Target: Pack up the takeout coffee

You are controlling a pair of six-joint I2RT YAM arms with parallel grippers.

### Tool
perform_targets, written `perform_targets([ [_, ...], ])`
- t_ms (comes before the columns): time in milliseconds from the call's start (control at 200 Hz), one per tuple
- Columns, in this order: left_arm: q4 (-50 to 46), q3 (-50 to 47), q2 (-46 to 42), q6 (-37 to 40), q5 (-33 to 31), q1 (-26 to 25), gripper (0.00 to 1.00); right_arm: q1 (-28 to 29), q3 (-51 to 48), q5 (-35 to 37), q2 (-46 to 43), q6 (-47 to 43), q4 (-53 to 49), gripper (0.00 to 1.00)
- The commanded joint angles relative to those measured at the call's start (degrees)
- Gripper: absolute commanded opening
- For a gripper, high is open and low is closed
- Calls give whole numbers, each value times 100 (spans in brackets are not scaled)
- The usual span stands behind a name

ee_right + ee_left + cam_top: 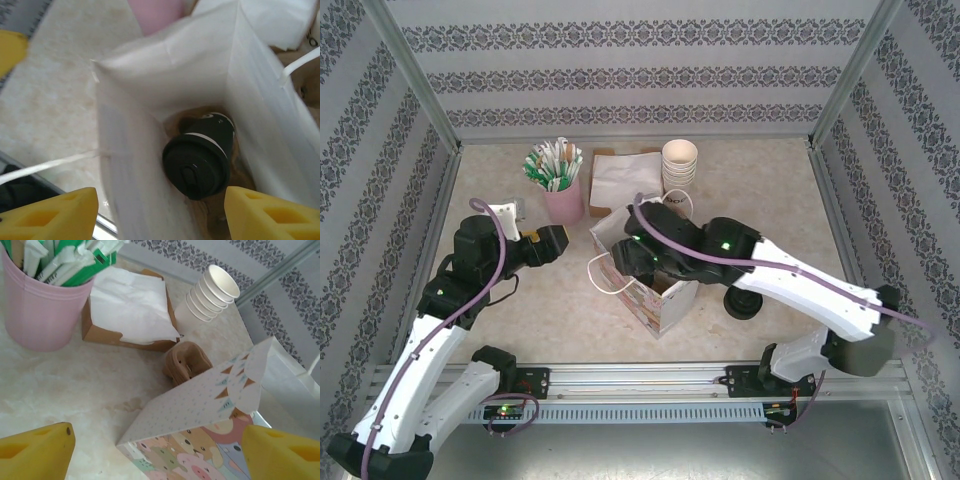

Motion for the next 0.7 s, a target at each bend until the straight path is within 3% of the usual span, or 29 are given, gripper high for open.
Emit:
perform_targets([
  [0,-255,208,-68,39,295,-61,84,-218,304,101,284,348,-253,66],
  [200,-141,220,-69,68,564,-91,81,-607,268,31,722,553,-155,64],
  [694,-218,244,28,255,791,-145,82,-980,-131,-102,1897,1000,262,80],
])
